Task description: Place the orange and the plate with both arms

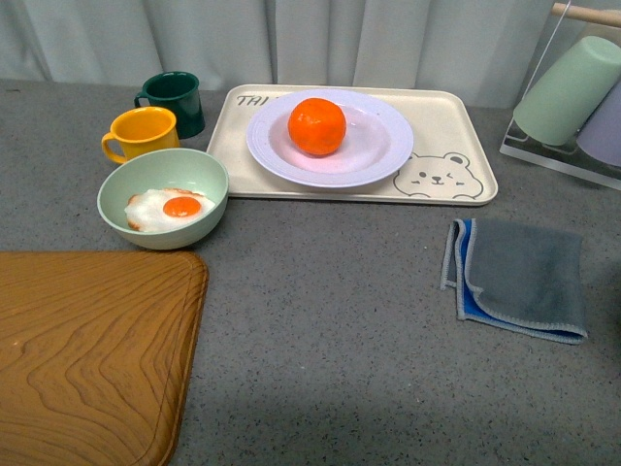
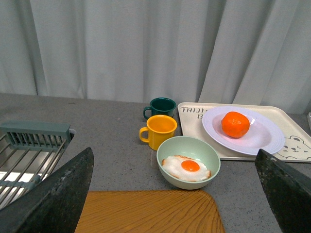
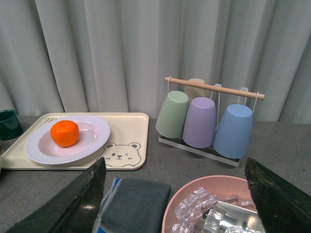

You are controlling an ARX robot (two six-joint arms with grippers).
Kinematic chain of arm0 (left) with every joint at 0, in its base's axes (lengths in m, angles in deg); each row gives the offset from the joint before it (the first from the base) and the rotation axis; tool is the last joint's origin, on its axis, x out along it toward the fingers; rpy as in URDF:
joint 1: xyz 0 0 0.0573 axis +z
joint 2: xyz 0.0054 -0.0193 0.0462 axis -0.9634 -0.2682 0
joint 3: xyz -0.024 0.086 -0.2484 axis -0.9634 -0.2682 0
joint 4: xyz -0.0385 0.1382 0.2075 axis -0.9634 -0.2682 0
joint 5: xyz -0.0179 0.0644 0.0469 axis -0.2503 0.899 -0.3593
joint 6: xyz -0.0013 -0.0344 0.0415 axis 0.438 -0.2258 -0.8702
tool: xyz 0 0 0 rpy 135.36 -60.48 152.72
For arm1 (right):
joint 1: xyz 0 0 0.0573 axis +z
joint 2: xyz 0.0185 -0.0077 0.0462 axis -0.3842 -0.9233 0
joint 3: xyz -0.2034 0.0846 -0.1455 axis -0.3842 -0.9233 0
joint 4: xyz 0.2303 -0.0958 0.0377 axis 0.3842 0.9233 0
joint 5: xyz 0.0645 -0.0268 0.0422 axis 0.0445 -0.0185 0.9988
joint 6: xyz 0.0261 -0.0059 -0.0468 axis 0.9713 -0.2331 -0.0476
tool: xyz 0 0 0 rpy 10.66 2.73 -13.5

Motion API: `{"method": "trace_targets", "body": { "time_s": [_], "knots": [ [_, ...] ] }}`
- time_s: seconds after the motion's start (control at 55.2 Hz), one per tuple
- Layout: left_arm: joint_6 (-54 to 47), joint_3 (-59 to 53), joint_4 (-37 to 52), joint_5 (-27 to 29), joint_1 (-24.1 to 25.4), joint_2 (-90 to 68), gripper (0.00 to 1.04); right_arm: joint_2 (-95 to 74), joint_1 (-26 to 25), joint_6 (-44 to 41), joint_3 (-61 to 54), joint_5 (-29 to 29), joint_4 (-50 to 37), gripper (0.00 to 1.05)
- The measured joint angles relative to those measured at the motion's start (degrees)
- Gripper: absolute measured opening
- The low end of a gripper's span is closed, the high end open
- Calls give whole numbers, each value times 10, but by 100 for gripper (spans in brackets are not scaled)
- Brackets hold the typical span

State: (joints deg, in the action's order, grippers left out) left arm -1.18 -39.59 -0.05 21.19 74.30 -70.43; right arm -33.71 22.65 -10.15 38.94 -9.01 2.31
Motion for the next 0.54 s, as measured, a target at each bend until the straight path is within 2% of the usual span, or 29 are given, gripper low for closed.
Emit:
{"method": "trace_targets", "body": {
  "time_s": [0.072,0.145,0.544],
  "knots": [
    [0,0,0,0,0,0,98,0,0,1,0,0,0,97],
    [0,0,0,0,0,0,98,0,0,0,0,0,0,94],
    [0,0,0,0,0,0,98,0,0,0,0,0,0,95]
  ]
}}
